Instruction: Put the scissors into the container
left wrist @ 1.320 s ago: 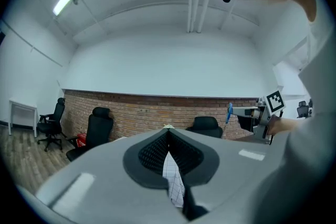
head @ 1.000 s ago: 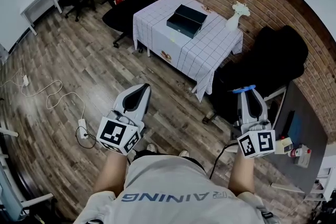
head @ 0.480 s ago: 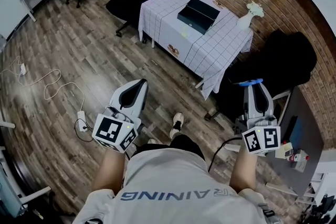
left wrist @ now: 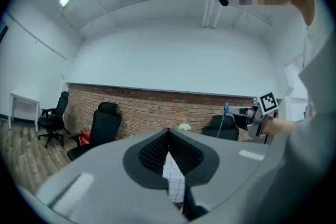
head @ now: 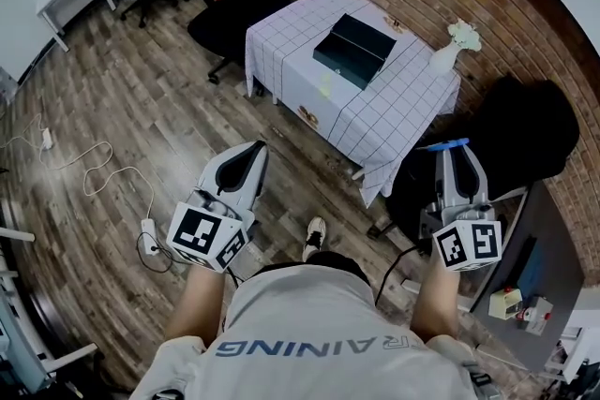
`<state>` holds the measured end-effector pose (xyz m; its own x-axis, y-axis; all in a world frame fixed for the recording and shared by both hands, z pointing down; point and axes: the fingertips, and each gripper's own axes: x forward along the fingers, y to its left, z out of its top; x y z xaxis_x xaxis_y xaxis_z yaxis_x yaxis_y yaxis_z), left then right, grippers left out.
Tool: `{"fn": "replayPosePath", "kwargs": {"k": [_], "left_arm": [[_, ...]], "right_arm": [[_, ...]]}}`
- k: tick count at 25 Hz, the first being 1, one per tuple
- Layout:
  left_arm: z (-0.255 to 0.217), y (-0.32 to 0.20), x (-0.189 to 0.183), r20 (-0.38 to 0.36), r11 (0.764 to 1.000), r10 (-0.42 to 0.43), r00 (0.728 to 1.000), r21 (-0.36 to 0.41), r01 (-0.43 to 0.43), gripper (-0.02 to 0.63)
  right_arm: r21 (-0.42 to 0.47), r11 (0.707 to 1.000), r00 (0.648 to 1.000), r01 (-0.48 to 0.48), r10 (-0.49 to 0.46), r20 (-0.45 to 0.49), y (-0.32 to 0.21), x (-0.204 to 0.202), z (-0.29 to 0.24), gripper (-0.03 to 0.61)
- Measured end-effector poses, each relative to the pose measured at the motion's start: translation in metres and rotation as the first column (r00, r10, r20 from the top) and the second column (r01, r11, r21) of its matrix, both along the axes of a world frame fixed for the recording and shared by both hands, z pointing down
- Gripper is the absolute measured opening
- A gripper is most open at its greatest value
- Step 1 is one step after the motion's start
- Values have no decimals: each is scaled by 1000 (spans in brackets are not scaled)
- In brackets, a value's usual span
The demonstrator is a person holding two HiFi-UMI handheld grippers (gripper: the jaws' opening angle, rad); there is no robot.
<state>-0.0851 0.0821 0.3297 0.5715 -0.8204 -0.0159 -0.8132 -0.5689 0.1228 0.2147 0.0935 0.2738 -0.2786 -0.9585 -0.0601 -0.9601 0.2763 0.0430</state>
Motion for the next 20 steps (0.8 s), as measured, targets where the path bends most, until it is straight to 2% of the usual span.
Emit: {"fn": "replayPosePath", "kwargs": {"k": [13, 20], "left_arm": [[-7, -116, 95, 45, 1000, -7, 999, -17, 7, 0], [-2, -158, 117, 67, 999, -15, 998, -46, 18, 0]], "right_arm": [[-21, 1000, 998, 15, -14, 60, -125, 96, 9, 98], [-40, 998, 996, 49, -45, 78, -169, 113, 29, 98]]}}
